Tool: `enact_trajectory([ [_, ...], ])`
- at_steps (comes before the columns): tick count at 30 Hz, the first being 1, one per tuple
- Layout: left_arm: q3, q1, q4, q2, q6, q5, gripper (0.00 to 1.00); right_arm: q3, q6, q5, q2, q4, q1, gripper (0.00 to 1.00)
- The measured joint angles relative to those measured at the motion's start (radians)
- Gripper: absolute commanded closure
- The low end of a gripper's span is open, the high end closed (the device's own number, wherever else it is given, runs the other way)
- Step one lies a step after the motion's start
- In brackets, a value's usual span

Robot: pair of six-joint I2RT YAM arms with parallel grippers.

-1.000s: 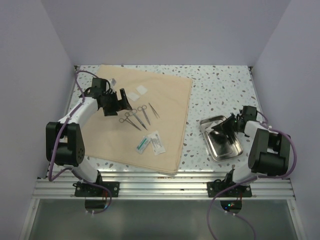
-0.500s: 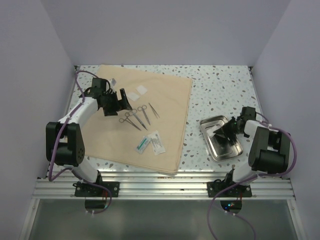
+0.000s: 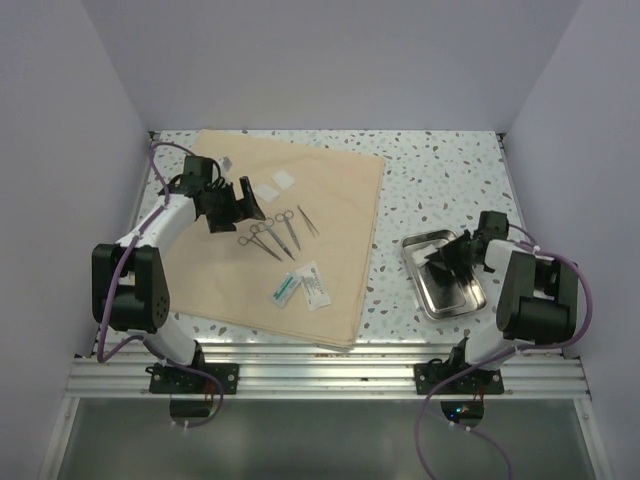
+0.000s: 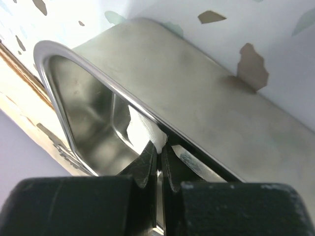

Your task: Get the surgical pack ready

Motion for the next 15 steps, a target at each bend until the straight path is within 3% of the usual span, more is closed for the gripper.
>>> enact_trajectory([
  [4, 0.0, 0.0, 0.0, 0.0, -0.015, 0.0, 0.01, 0.0, 0.04, 0.014, 0.008, 0.018, 0.028, 0.96],
  [9, 0.0, 0.0, 0.0, 0.0, -0.038, 0.0, 0.02, 0.021, 0.06, 0.026, 0.01, 0.0, 0.047, 0.62],
  [15, 0.0, 0.0, -0.003, 0.02, -0.082, -0.014, 0.02, 0.065, 0.007, 0.072, -0.042, -0.14, 0.05, 0.45],
])
